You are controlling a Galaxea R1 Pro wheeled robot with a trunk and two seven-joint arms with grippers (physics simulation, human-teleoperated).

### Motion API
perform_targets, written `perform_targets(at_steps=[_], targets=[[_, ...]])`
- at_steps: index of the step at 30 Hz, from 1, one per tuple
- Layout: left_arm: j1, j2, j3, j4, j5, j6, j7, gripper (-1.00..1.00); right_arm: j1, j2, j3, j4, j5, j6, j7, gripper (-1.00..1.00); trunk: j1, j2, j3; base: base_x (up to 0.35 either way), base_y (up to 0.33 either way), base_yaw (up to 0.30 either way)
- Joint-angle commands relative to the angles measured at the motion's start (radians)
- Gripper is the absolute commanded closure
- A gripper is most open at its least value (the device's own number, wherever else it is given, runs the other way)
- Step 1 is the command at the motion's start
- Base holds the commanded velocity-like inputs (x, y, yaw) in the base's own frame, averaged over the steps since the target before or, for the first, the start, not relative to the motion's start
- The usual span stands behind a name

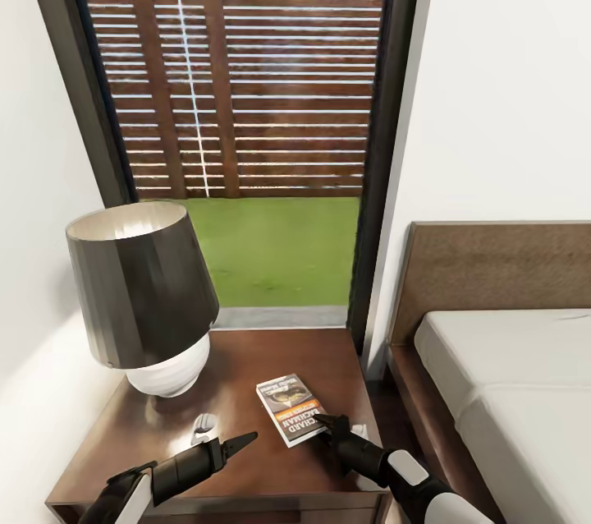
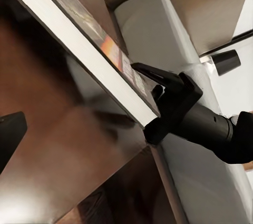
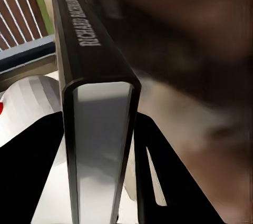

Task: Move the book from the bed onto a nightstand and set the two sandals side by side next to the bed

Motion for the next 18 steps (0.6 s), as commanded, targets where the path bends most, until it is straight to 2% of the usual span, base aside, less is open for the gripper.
perform_targets(at_steps=[1, 11, 15, 18], targets=[[0.000, 0.000, 0.000, 0.000, 0.005, 0.009, -0.002, -1.00, 0.001, 0.000, 0.000, 0.006, 0.017, 0.002, -0.016, 1.00, -0.004, 0.007, 0.002, 0.000, 0.000, 0.000], [0.000, 0.000, 0.000, 0.000, 0.005, 0.009, -0.002, -1.00, 0.001, 0.000, 0.000, 0.006, 0.017, 0.002, -0.016, 1.00, -0.008, 0.014, 0.005, 0.000, 0.000, 0.000], [0.000, 0.000, 0.000, 0.000, 0.005, 0.009, -0.002, -1.00, 0.001, 0.000, 0.000, 0.006, 0.017, 0.002, -0.016, 1.00, -0.023, 0.042, 0.018, 0.000, 0.000, 0.000], [0.000, 0.000, 0.000, 0.000, 0.005, 0.009, -0.002, -1.00, 0.001, 0.000, 0.000, 0.006, 0.017, 0.002, -0.016, 1.00, -0.023, 0.042, 0.018, 0.000, 0.000, 0.000]])
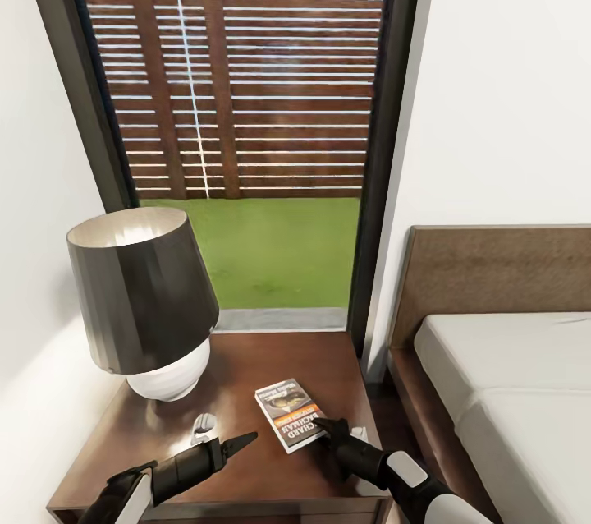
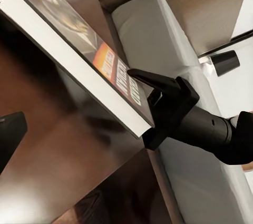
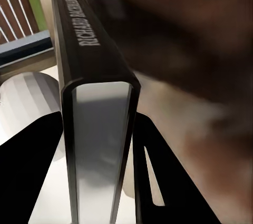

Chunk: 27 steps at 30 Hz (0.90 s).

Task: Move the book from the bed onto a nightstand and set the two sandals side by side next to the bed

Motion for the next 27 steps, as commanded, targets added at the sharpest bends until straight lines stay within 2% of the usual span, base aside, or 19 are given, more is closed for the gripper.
perform_targets(at_steps=[1, 23, 24, 27], targets=[[0.000, 0.000, 0.000, 0.000, 0.005, 0.009, -0.002, -1.00, 0.000, 0.000, -0.006, -0.001, 0.000, 0.006, -0.001, 1.00, 0.000, 0.000, -0.001, 0.000, 0.000, 0.000], [0.000, 0.000, 0.001, 0.000, 0.005, 0.009, -0.002, -1.00, 0.000, 0.000, -0.006, -0.001, 0.000, 0.006, -0.001, 1.00, 0.000, 0.000, -0.001, 0.000, 0.000, 0.000], [0.000, 0.000, 0.001, 0.000, 0.005, 0.009, -0.002, -1.00, 0.000, 0.000, -0.006, -0.001, 0.000, 0.006, -0.001, -1.00, 0.000, 0.000, -0.001, 0.000, 0.000, 0.000], [0.000, 0.000, 0.001, 0.000, 0.005, 0.009, -0.002, -1.00, 0.000, 0.000, -0.006, -0.001, 0.000, 0.006, -0.001, -1.00, 0.000, 0.000, -0.001, 0.000, 0.000, 0.000]])
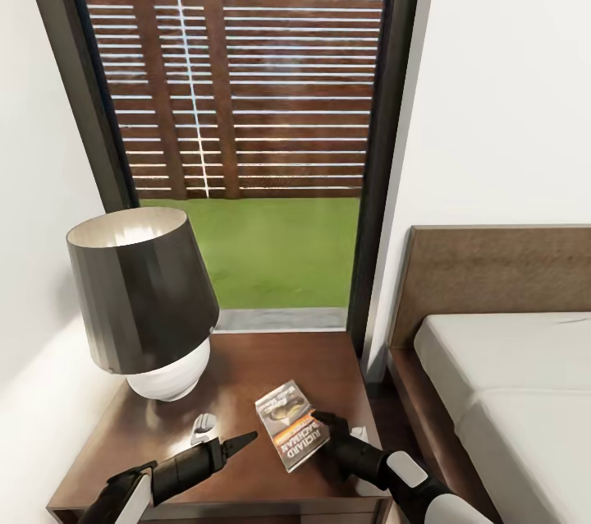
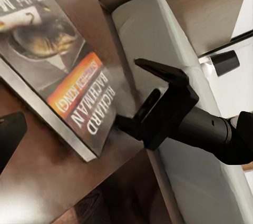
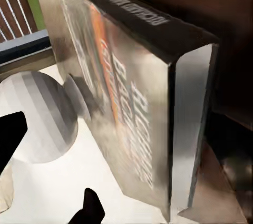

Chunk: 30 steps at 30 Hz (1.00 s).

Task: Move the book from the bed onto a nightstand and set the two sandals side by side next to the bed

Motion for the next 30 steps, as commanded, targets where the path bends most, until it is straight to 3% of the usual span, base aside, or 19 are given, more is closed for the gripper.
perform_targets(at_steps=[1, 18, 30], targets=[[0.000, 0.000, 0.000, 0.000, 0.005, 0.009, -0.003, -1.00, 0.000, 0.000, -0.007, -0.001, -0.005, 0.007, 0.000, -1.00, 0.000, 0.000, -0.001, 0.000, 0.000, 0.000], [0.000, 0.000, 0.000, 0.000, 0.005, 0.009, -0.004, -1.00, 0.000, 0.000, -0.007, -0.001, -0.005, 0.007, 0.000, -1.00, 0.000, 0.000, -0.001, -0.001, 0.000, 0.000], [0.001, 0.000, 0.000, 0.000, 0.005, 0.009, -0.003, -1.00, 0.000, 0.000, -0.007, -0.001, -0.005, 0.007, 0.000, -1.00, 0.000, 0.000, -0.001, -0.101, 0.000, 0.000]])
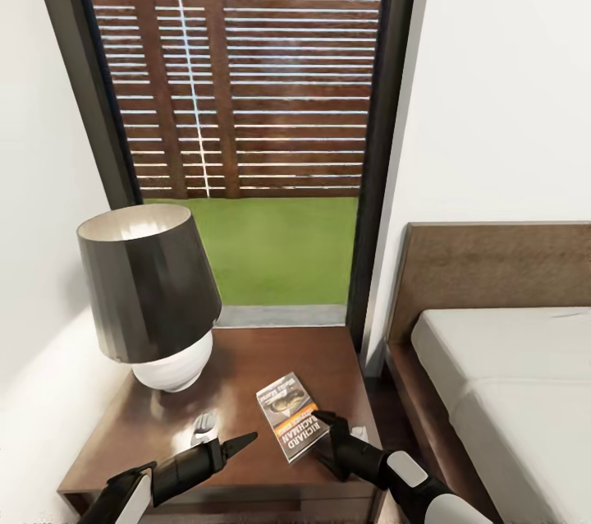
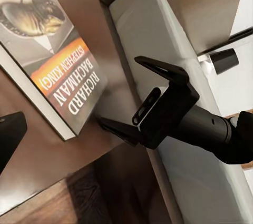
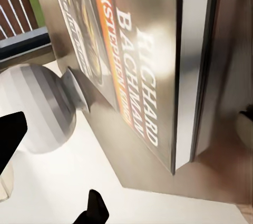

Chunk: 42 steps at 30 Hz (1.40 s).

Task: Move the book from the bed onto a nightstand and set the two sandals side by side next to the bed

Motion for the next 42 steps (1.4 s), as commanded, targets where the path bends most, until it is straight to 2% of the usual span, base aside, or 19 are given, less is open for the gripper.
perform_targets(at_steps=[1, 24, 42], targets=[[0.000, 0.000, 0.000, 0.000, 0.005, 0.009, -0.002, -1.00, 0.000, 0.000, -0.004, -0.001, 0.003, 0.005, -0.001, -1.00, 0.000, 0.000, -0.001, -0.070, 0.000, 0.000], [0.000, 0.000, 0.000, 0.000, 0.005, 0.010, 0.000, -1.00, 0.000, 0.000, -0.004, 0.002, 0.003, 0.005, -0.001, -1.00, -0.004, 0.007, 0.002, -0.005, 0.000, 0.000], [0.000, 0.000, -0.001, 0.000, 0.005, 0.010, 0.001, -1.00, 0.000, 0.000, -0.004, -0.001, 0.003, 0.005, -0.001, -1.00, -0.073, 0.133, 0.059, 0.000, 0.000, 0.000]])
